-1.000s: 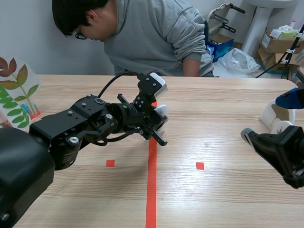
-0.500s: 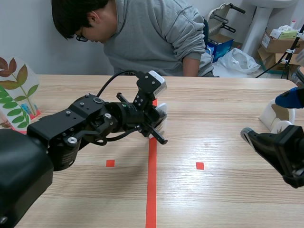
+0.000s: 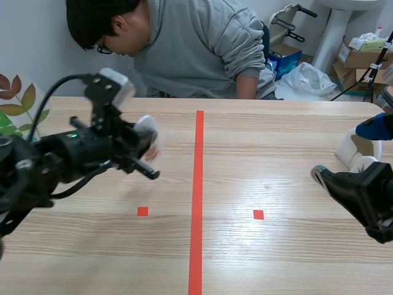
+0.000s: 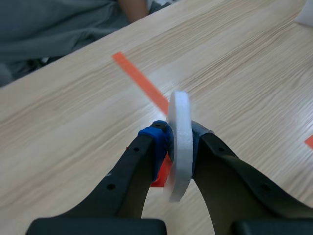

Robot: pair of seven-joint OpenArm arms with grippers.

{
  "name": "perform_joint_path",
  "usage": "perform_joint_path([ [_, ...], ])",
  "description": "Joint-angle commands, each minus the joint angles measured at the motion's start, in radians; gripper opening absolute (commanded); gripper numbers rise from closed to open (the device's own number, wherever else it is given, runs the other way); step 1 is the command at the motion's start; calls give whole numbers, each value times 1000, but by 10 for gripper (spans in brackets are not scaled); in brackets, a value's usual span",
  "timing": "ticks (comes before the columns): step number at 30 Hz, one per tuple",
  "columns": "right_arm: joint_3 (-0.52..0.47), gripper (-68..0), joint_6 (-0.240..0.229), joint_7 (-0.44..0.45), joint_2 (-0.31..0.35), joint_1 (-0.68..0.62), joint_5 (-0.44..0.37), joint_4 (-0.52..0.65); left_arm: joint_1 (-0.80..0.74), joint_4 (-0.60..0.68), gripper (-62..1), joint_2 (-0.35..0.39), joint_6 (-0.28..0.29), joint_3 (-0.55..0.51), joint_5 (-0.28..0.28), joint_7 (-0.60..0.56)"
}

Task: Do the leaf sorting experiment

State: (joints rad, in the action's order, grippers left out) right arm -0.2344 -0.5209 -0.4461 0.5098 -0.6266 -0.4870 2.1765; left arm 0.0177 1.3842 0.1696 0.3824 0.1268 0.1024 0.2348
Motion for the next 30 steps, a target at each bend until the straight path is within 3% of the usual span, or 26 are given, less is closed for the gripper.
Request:
perform_joint_path([
  [1,-6,-172,3,11,8,15,-7,12,-58,37,-559,21,4,-47,45,-17],
  [5,-6,-172,3,11,8,15,-7,12,-209,132,-559,33,6,-208,141,-17],
  [8,-6,-172,3,11,8,15,-7,12,-288,149,-558,33,28,-316,234,-19],
  [11,-6,-172,3,12,8,15,-7,12,-336,148,-559,33,32,-407,288,-28],
  [18,-6,-172,3,12,8,15,-7,12,-299,111,-559,42,-8,-512,290,-25],
  [27,-6,-172,3,11,8,15,-7,12,-122,-152,-559,117,-33,-512,267,-60],
  [30,-6,-172,3,11,8,15,-7,12,-73,-224,-559,129,-39,-512,221,-69],
])
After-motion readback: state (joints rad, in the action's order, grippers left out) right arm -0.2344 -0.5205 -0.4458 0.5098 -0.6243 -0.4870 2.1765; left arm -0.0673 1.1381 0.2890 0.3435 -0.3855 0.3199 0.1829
